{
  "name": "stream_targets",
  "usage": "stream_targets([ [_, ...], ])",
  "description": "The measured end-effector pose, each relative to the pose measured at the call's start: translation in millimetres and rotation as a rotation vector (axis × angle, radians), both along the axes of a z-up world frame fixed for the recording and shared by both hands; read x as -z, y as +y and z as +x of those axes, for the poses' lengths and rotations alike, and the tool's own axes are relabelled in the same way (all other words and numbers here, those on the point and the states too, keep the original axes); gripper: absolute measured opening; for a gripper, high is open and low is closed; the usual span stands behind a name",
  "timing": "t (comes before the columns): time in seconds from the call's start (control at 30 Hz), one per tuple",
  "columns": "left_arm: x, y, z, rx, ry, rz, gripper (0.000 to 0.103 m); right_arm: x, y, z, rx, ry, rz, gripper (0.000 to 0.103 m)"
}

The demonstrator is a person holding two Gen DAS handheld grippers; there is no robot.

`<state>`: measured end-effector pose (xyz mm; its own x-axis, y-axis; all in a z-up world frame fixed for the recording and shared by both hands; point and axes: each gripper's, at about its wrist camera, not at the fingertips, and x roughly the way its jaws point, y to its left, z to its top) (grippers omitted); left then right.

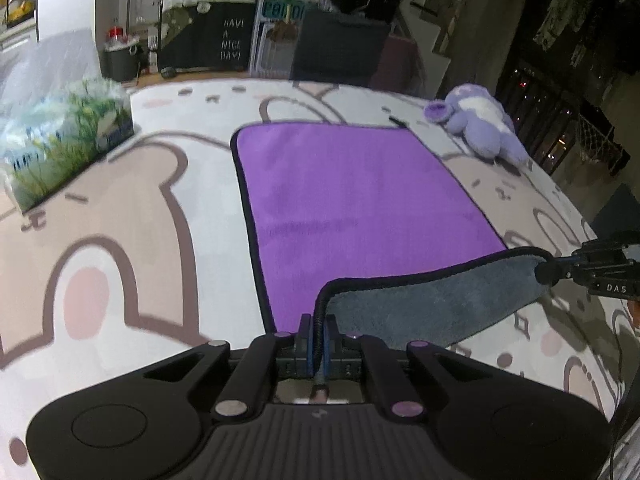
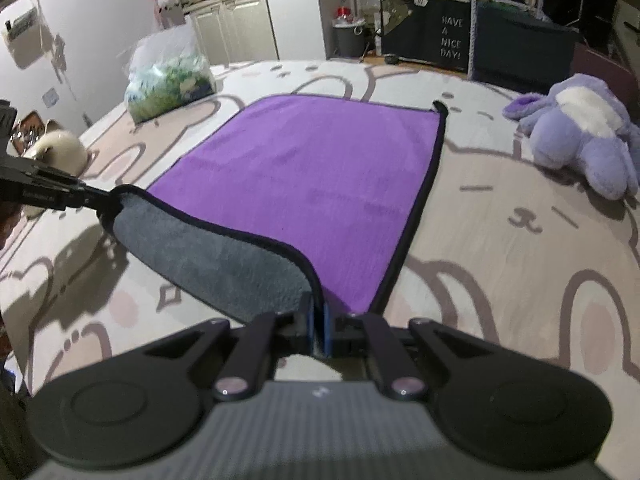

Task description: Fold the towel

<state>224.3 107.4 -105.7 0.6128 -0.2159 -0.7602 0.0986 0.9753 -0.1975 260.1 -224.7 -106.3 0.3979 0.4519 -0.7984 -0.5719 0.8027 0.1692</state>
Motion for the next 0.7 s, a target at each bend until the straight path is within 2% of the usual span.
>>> stream_targets([
  [0.4, -18, -1, 30, -0.003, -0.084, 0.05, 0.005, -19, 3, 23, 0.04, -0.077, 0.021, 0.006],
  [0.7, -22, 3, 67, -0.013, -0.119, 0.076, 0.005, -24, 7, 59, 0.079, -0.111, 0.04, 0.006],
])
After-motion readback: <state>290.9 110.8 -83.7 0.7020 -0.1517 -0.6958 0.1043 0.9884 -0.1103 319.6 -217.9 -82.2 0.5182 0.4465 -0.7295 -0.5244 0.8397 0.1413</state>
